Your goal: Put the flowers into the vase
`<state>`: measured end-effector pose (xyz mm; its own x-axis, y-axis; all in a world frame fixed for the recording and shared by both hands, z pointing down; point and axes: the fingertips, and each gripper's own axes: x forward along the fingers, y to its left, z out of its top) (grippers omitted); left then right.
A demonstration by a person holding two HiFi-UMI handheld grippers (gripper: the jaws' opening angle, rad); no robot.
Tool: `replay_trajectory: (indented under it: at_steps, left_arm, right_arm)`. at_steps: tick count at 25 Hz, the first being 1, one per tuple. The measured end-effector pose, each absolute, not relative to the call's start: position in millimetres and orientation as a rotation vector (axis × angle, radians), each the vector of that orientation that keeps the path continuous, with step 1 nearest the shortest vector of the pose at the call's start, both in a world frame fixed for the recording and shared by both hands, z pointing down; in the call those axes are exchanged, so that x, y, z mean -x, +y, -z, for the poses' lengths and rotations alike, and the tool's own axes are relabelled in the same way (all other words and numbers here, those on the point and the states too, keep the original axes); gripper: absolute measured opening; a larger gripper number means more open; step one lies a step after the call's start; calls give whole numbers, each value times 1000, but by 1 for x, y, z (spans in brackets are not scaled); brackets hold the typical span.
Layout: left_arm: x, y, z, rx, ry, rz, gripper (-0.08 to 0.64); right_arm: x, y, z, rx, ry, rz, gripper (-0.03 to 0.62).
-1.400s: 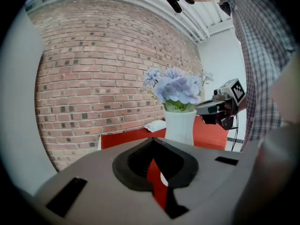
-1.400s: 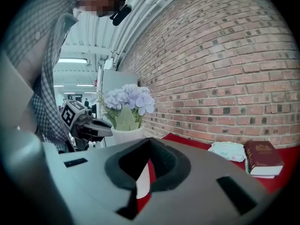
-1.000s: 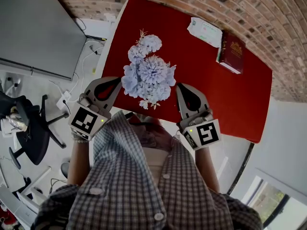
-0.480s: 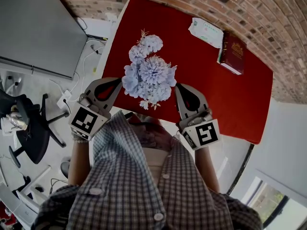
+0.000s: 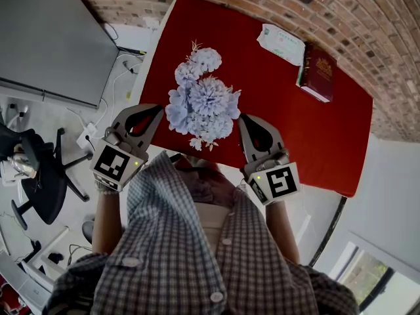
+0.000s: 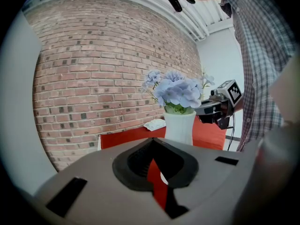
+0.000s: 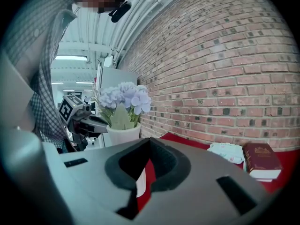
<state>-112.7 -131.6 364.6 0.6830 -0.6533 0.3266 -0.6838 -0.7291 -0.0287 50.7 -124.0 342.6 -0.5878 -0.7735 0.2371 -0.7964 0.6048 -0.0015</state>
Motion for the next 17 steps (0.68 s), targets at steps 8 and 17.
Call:
replay_trajectory:
  at_steps: [8, 17]
  left_arm:
    - [112, -132, -365, -2796, -1113, -482, 8]
    - [112, -133, -366, -2790, -1111, -477, 8]
  right_arm:
    - [-51, -123, -343, -1295, -2617, -154, 6]
    - [-50, -124, -345, -1286, -2610, -151, 6]
